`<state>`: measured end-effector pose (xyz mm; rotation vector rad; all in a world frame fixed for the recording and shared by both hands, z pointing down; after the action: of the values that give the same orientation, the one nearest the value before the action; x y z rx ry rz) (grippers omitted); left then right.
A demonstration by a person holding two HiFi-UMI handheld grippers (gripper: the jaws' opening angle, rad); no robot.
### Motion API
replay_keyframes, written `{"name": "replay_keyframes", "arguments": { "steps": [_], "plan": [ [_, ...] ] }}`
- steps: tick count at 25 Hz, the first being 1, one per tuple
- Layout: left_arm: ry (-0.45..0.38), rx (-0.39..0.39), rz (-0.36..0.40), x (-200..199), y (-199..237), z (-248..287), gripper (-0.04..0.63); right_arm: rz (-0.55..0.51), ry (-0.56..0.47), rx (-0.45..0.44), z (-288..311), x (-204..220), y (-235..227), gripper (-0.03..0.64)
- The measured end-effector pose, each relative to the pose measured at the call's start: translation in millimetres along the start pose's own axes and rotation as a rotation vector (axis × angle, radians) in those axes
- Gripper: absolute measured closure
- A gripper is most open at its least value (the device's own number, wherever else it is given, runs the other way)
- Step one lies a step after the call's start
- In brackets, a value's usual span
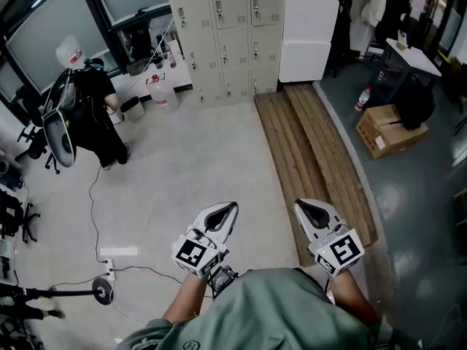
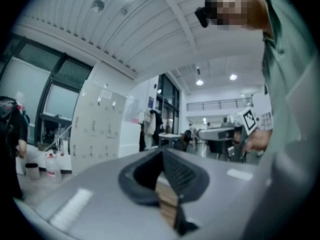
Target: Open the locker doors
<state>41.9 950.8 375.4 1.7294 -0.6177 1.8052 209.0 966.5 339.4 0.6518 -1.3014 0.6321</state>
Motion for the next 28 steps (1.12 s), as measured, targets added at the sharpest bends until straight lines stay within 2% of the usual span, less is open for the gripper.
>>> {"name": "replay_keyframes", "arguments": {
  "steps": [6, 10, 12, 16, 18, 24, 28],
  "plan": [
    [-0.007, 0.079, 0.081, -10, -3, 26, 0.594, 0.038, -0.027, -0.017, 14, -4, -12, 0.612],
    [0.033, 0.093, 0.097, 0, -1, 44, 0.594, 0.063, -0.03, -0.024, 28, 6, -34, 0.612],
    [0.043, 0.065, 0.085, 0, 8, 53, 0.594, 0.065, -0.044, -0.026, 36, 4, -48, 0.612],
    [-0.002, -0.027, 0.009, -12, 31, 77, 0.594, 0.093, -0.063, -0.041, 56, 10, -82, 0.612],
    [-0.01, -0.069, -0.015, -14, 40, 94, 0.594, 0.067, -0.057, -0.057, 63, 11, -102, 0.612],
    [0.049, -0.107, 0.047, -18, 54, 148, 0.594, 0.063, -0.046, -0.116, 76, 21, -162, 0.612],
    [0.054, -0.17, 0.042, -22, 72, 175, 0.594, 0.053, -0.049, -0.163, 94, 27, -193, 0.612]
  ]
}}
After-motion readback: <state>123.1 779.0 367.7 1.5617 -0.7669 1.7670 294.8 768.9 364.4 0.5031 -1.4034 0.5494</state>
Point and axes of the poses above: the fingertips, and each gripper's own axes: z forward along the fingers, y to its left, x out of its underside, the point moved 2 cm from there along -z, backward along the fingers, and after that the axes turned 2 degrees about y, right-handed, at the moved point
